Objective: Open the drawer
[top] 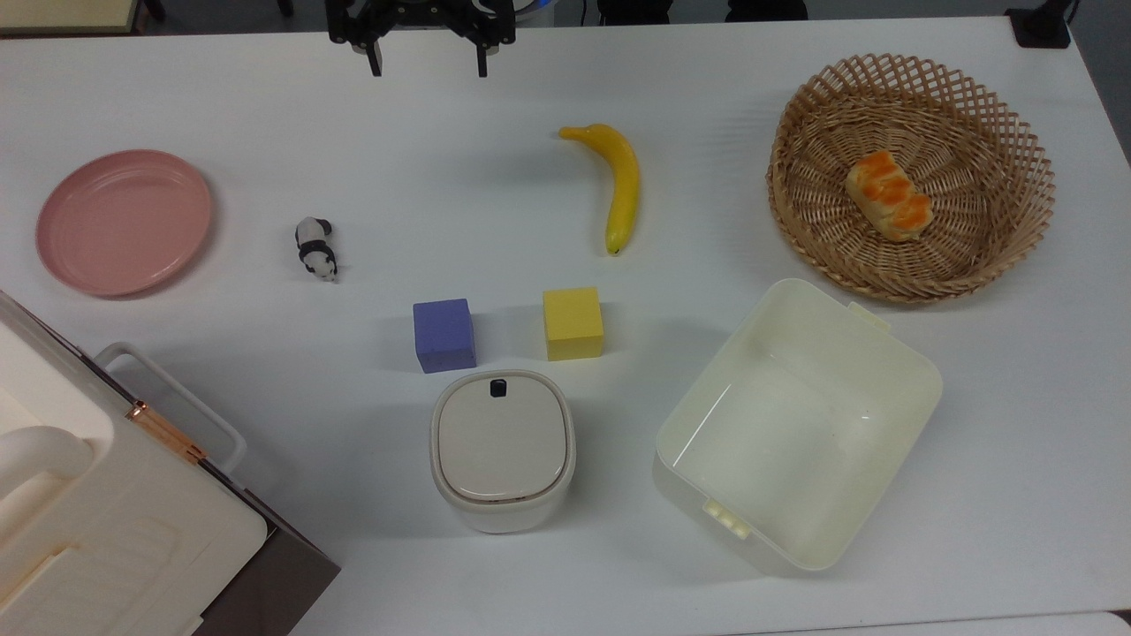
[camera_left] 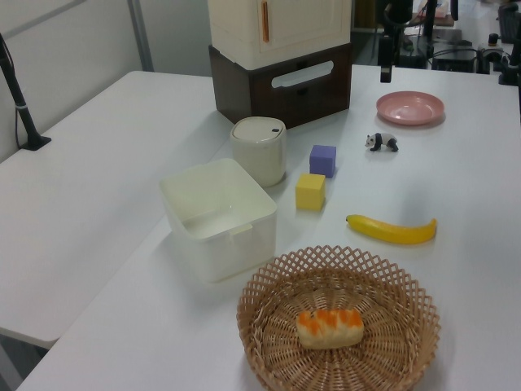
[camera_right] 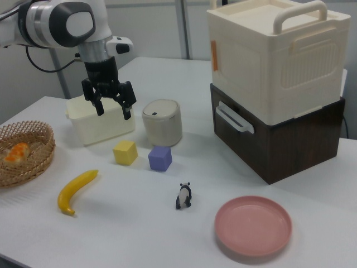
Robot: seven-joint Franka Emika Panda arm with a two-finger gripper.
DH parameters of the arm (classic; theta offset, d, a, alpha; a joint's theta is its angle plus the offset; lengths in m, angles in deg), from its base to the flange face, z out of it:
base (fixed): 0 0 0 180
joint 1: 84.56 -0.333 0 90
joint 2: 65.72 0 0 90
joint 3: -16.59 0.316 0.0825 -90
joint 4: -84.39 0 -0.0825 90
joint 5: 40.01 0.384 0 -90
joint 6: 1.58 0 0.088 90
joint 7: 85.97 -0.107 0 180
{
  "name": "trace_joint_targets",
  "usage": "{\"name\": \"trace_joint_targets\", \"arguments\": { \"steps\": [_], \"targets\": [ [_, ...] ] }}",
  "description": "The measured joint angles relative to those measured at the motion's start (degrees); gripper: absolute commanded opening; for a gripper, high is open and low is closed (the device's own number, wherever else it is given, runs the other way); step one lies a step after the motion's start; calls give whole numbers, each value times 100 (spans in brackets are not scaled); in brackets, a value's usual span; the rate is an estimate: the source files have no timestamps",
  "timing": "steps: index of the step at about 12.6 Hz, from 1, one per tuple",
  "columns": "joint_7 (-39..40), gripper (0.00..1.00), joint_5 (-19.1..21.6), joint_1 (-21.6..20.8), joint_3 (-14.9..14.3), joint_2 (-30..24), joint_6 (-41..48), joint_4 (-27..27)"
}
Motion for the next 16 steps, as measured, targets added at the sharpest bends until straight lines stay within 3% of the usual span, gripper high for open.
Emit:
{"name": "trace_joint_targets", "arguments": {
  "steps": [9,12,16],
  "targets": [
    [-73,100,9,-22,26,0,9,-3],
    [881,100,9,-38,29,0,69,-3],
    [2804,100,9,-61,37,3,70,1]
  ]
}}
